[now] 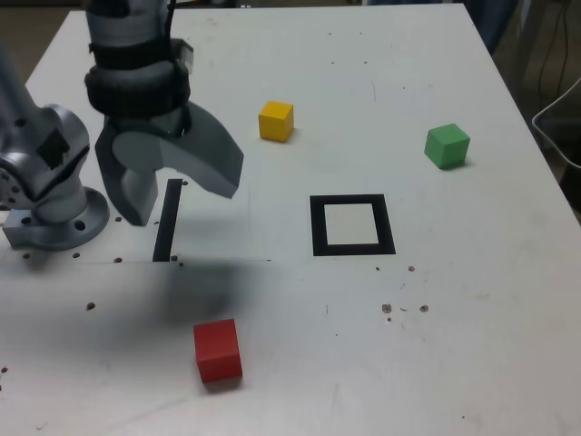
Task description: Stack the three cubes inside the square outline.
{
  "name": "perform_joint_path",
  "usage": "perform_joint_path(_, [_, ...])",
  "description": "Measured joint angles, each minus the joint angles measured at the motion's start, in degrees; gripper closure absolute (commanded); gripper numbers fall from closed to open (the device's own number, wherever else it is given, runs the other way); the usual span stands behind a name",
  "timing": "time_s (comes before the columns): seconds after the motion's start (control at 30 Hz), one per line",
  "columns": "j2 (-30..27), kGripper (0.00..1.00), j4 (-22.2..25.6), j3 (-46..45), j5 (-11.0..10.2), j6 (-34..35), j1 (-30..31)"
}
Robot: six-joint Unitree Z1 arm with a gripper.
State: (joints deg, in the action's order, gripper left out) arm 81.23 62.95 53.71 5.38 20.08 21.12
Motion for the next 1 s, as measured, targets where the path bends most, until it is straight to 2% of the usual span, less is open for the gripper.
perform_joint_path(0.1, [0.9, 0.01, -0.6, 0.5, 1.1, 5.9, 3.5])
perform_joint_path(0.27, [2.8, 0.02, -0.7, 1.7, 1.7, 15.0, 8.9])
perform_joint_path(0.57, [7.9, 0.05, -2.4, 5.8, 2.0, 24.4, 17.4])
perform_joint_path(0.77, [11.0, 0.05, -4.3, 6.8, 0.8, 28.8, 21.9])
perform_joint_path(1.0, [15.8, 0.06, -7.0, 9.7, 0.4, 29.2, 24.3])
